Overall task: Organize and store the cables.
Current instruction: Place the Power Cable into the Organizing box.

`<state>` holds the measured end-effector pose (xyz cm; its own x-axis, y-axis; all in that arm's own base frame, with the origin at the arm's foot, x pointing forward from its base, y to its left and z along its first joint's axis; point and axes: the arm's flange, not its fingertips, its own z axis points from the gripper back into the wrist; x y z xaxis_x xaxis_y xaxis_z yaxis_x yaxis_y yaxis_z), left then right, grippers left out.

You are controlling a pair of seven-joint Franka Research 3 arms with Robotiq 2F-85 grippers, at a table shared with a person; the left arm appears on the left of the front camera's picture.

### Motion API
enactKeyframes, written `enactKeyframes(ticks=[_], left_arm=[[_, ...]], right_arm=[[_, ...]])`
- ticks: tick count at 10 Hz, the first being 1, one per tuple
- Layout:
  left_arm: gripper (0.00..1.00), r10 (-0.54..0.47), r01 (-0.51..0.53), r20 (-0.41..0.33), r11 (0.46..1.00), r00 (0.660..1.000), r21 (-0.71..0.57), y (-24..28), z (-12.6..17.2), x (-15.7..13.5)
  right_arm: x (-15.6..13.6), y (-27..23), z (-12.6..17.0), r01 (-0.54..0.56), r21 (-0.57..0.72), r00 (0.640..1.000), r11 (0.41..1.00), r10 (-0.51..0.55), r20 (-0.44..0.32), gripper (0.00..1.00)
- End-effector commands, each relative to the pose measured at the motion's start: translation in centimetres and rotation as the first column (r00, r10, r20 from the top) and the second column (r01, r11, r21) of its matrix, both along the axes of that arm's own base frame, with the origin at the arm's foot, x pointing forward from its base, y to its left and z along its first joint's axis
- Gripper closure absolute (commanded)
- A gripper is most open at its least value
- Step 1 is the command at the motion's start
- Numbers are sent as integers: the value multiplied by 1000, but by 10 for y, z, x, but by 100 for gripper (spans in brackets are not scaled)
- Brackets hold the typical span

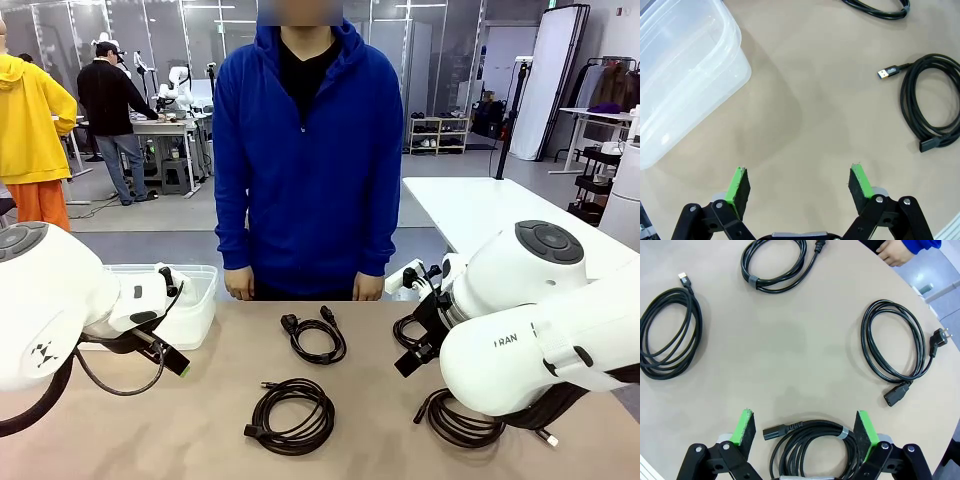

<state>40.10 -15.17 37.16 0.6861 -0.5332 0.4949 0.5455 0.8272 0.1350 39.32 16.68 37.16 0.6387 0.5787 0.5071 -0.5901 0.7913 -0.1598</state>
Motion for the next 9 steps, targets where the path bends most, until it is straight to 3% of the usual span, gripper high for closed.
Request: enactKeyframes(ticks=[1,5,7,9], left_arm=[[0,1,-1,0,1000,1000,0,1,0,0],[0,0,0,0,1000,1000,0,0,0,0],[0,-54,55,-26,998,998,10,23,50,-5],[0,-170,170,6,984,985,-56,51,104,-27]], right_arm=[[0,0,0,1,1,1000,1000,-1,-1,0],[0,0,0,0,0,1000,1000,0,0,0],[-11,-29,46,-16,14,1000,1000,16,22,0],[-25,-61,91,-76,36,996,996,74,43,0]])
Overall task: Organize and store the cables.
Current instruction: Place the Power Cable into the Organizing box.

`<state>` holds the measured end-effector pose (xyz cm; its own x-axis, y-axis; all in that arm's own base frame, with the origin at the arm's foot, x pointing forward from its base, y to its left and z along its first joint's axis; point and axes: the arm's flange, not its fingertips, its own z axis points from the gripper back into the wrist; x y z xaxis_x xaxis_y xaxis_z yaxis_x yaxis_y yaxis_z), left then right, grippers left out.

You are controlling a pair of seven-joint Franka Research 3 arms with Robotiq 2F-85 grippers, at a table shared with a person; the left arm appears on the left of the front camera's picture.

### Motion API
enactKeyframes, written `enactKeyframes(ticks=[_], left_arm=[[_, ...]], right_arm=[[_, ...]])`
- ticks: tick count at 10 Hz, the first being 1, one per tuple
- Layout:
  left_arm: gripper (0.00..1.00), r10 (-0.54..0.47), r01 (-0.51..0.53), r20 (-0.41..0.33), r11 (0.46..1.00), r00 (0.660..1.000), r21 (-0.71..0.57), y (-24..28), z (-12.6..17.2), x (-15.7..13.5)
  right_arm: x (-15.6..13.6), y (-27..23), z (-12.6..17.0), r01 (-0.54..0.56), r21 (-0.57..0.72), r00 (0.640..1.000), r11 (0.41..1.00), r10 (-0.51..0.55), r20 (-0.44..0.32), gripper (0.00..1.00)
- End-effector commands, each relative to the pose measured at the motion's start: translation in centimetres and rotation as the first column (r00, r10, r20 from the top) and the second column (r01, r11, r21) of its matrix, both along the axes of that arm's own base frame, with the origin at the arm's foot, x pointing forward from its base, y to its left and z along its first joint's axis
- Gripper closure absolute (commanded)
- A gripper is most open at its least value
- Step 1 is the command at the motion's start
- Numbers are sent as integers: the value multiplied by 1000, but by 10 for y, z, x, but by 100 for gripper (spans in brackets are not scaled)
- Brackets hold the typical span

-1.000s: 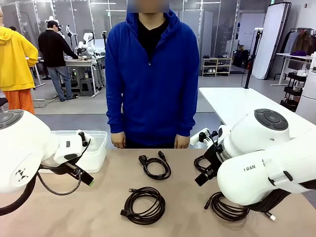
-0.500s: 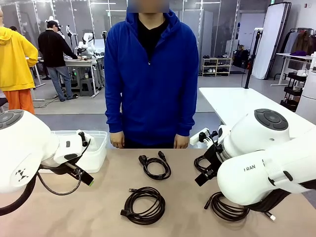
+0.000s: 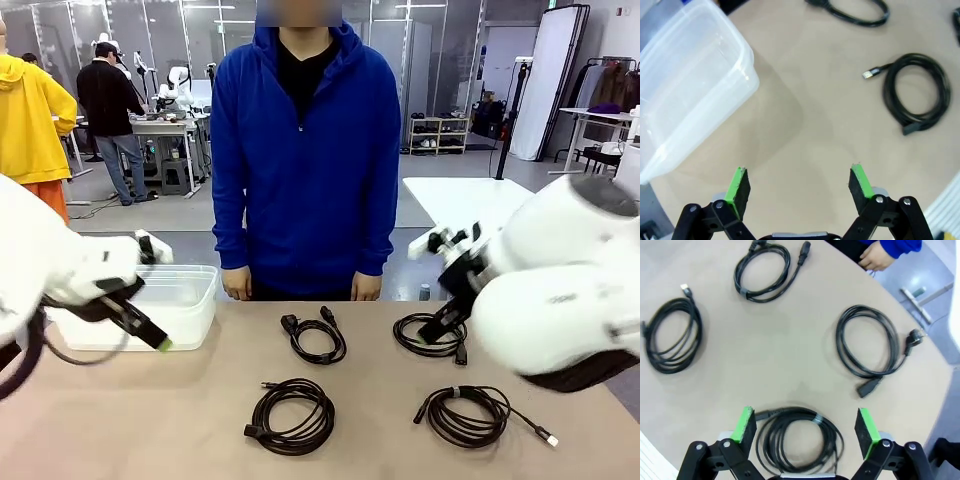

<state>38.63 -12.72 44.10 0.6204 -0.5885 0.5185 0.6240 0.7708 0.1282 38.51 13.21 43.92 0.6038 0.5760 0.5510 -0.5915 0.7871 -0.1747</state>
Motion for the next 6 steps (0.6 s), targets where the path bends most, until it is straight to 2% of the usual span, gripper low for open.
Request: enactKeyframes(ticks=[1,2,4,6], left_arm=[[0,-117,116,-16,992,993,-48,43,56,-19],[0,-154,153,-14,986,988,-62,65,73,-31],[0,-220,223,59,973,974,-53,105,94,-53],[0,-199,211,122,973,972,-98,158,96,-74]], right_arm=[[-27,-47,43,-143,65,989,988,145,-32,0],[-42,-71,58,-171,96,984,981,175,-32,0],[-71,-127,79,-211,103,978,972,210,17,0],[-112,-179,84,-224,86,972,971,217,90,0]])
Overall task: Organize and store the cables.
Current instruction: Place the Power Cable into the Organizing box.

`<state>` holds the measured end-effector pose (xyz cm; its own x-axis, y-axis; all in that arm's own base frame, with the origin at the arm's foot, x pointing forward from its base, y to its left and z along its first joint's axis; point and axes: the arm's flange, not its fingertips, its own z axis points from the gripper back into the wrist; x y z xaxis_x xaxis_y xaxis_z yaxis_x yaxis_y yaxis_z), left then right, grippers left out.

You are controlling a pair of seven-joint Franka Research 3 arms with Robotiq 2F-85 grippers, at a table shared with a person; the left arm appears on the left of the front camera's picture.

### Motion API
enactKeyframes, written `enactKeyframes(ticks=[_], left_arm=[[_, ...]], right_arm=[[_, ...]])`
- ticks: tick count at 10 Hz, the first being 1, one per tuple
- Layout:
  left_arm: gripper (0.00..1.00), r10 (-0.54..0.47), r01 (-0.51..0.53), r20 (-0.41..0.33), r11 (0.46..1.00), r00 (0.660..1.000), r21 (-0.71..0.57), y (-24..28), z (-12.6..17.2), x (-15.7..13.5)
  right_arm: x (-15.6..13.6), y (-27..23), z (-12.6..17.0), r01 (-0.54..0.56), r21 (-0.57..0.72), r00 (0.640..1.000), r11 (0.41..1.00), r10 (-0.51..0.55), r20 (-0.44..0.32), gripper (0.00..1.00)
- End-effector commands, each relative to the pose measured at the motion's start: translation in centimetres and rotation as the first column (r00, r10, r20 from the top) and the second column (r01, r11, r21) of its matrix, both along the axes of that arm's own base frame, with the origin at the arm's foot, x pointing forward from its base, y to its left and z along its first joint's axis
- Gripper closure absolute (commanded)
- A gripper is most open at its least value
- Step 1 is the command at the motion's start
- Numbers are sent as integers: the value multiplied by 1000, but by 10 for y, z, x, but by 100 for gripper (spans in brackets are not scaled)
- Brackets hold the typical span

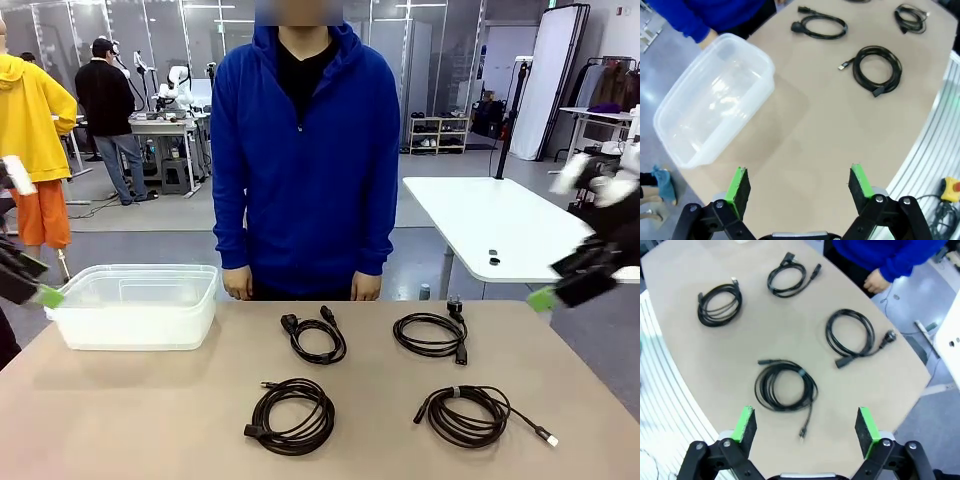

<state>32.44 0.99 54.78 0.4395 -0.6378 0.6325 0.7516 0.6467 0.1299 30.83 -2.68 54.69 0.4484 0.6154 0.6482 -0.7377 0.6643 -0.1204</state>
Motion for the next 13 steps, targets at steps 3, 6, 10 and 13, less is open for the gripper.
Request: enactKeyframes(ticks=[3,6,10,13], left_arm=[[0,-50,55,112,998,993,-44,65,-24,-35],[0,-38,44,78,995,996,-87,75,-28,-47],[0,-3,9,121,999,993,-49,90,4,-24],[0,-3,9,121,999,993,-49,90,4,-24]], right_arm=[[-57,-62,-39,7,37,999,999,-8,48,0],[-52,-53,-42,39,64,998,997,-42,50,0],[-40,-84,2,26,56,999,998,-28,41,0],[-40,-84,2,26,56,999,998,-28,41,0]])
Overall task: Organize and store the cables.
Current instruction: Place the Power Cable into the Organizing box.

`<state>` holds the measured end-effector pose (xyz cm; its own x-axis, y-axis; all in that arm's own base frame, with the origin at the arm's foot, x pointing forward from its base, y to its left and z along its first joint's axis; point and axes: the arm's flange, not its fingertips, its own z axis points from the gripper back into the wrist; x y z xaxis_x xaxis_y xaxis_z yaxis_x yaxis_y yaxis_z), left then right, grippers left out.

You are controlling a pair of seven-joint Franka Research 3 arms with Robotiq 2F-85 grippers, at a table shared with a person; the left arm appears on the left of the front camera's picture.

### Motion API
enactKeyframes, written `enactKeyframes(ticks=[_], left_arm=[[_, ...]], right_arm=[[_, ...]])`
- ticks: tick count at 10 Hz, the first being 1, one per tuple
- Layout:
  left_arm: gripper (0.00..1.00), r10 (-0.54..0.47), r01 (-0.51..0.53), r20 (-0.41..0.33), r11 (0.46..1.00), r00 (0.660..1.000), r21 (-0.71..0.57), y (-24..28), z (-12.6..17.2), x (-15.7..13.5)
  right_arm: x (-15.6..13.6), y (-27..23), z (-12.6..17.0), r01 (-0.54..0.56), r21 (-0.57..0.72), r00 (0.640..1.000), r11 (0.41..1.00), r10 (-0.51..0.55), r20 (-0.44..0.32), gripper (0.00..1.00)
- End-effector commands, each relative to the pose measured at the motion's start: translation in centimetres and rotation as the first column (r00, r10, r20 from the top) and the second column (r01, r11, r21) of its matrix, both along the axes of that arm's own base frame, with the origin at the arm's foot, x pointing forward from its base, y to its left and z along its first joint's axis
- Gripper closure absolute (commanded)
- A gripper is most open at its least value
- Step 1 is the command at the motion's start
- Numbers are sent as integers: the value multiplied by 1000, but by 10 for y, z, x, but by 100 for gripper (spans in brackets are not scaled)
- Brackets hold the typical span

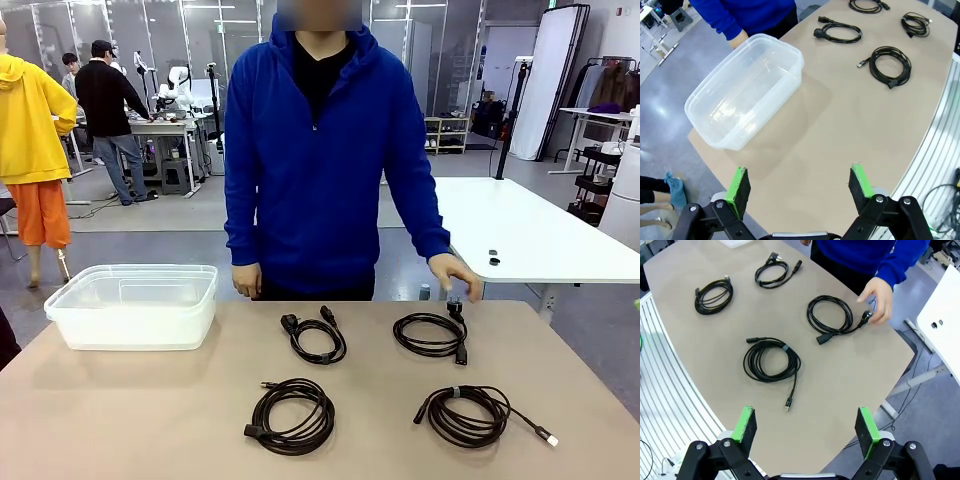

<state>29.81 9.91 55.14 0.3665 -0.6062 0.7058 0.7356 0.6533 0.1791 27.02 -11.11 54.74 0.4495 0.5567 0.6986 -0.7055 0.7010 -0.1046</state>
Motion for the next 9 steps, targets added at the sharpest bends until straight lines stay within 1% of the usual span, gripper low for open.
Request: enactKeyframes(ticks=[1,8,9], left_arm=[[0,-4,4,13,1000,1000,-1,1,0,3],[0,-4,4,13,1000,1000,-1,1,0,3],[0,0,0,0,1000,1000,0,0,0,0]], right_arm=[[-2,0,1,-14,-5,1000,1000,14,7,0],[-2,0,1,-14,-5,1000,1000,14,7,0],[-2,0,1,-14,-5,1000,1000,14,7,0]])
